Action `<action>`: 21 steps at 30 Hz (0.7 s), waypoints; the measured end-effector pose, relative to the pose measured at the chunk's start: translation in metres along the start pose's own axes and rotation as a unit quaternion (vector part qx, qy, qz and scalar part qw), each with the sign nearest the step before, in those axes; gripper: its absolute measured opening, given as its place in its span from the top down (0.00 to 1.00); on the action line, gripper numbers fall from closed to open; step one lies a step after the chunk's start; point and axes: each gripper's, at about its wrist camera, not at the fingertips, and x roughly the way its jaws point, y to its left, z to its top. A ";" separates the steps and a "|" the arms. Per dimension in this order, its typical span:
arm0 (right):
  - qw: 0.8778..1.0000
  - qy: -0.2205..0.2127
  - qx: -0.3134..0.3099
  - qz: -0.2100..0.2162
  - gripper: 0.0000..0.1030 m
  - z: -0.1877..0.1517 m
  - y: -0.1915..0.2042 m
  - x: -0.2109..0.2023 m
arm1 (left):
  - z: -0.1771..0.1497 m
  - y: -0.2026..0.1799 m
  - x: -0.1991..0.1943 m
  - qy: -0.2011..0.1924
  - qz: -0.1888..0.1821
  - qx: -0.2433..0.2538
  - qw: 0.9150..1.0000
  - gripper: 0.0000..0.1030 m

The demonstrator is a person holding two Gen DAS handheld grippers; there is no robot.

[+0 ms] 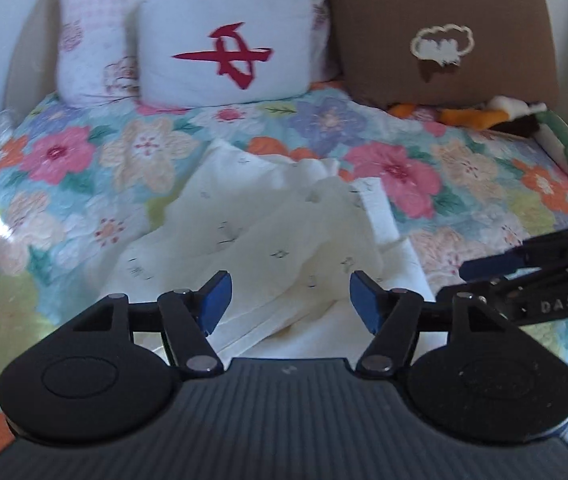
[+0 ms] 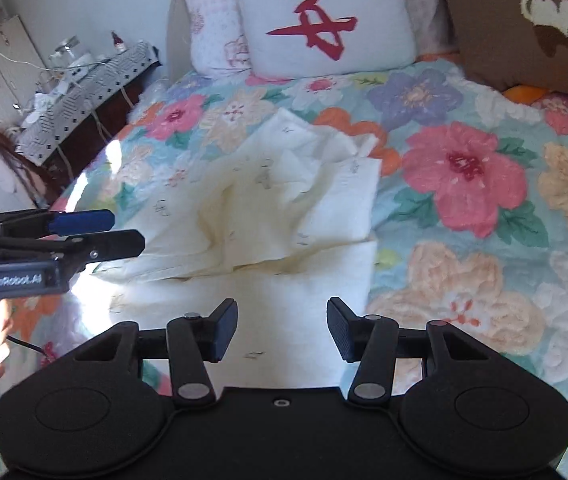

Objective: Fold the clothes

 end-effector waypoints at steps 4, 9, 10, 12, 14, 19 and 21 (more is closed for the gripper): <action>0.999 -0.013 0.017 -0.025 0.47 0.010 -0.020 0.000 | 0.006 -0.023 0.037 0.015 0.002 0.030 0.999 0.27; 0.999 -0.019 0.019 -0.036 0.47 0.024 -0.034 0.007 | 0.011 -0.022 0.072 0.032 0.038 0.020 0.999 0.25; 0.999 -0.020 0.017 -0.036 0.47 0.028 -0.036 0.010 | 0.012 -0.017 0.078 0.039 0.043 0.013 0.998 0.27; 0.999 -0.021 0.018 -0.033 0.47 0.035 -0.039 0.017 | 0.015 -0.001 0.084 0.051 0.038 -0.016 0.998 0.76; 0.999 -0.026 0.022 -0.025 0.47 0.044 -0.042 0.024 | 0.014 0.019 0.087 0.060 0.024 -0.059 0.996 0.91; 0.999 -0.035 0.020 0.010 0.46 0.069 -0.045 0.044 | 0.011 0.047 0.083 0.049 0.012 -0.101 0.994 0.96; 0.999 -0.030 0.020 0.018 0.46 0.078 -0.044 0.057 | 0.013 0.050 0.080 0.042 0.011 -0.098 0.994 0.97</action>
